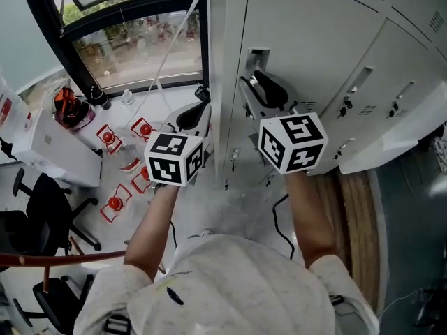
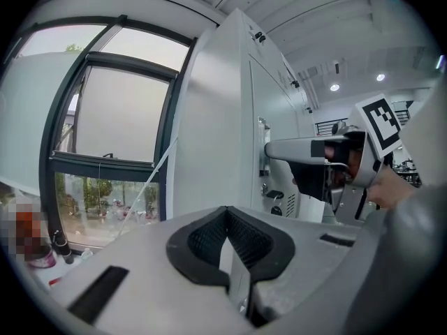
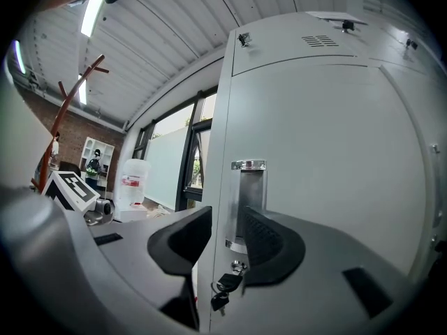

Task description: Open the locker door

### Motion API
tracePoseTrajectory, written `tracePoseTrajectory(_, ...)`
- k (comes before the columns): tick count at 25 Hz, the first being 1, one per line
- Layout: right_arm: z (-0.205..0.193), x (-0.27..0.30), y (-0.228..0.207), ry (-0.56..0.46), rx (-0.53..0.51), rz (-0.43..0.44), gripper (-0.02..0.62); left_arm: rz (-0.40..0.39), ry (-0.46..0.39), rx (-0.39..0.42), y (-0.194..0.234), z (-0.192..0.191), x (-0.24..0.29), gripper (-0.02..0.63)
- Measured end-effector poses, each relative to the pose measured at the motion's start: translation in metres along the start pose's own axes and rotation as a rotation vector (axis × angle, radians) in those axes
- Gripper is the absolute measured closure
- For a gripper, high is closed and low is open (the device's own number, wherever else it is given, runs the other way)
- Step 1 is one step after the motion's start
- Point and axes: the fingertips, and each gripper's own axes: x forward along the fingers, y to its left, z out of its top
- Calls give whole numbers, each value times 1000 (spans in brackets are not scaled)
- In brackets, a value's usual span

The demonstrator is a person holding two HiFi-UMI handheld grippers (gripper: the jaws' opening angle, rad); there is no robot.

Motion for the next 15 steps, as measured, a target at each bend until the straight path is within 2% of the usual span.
tracePoseTrajectory(15,-5,19,4,10,34,-21,466,-51,5,0,8,-3,10,600)
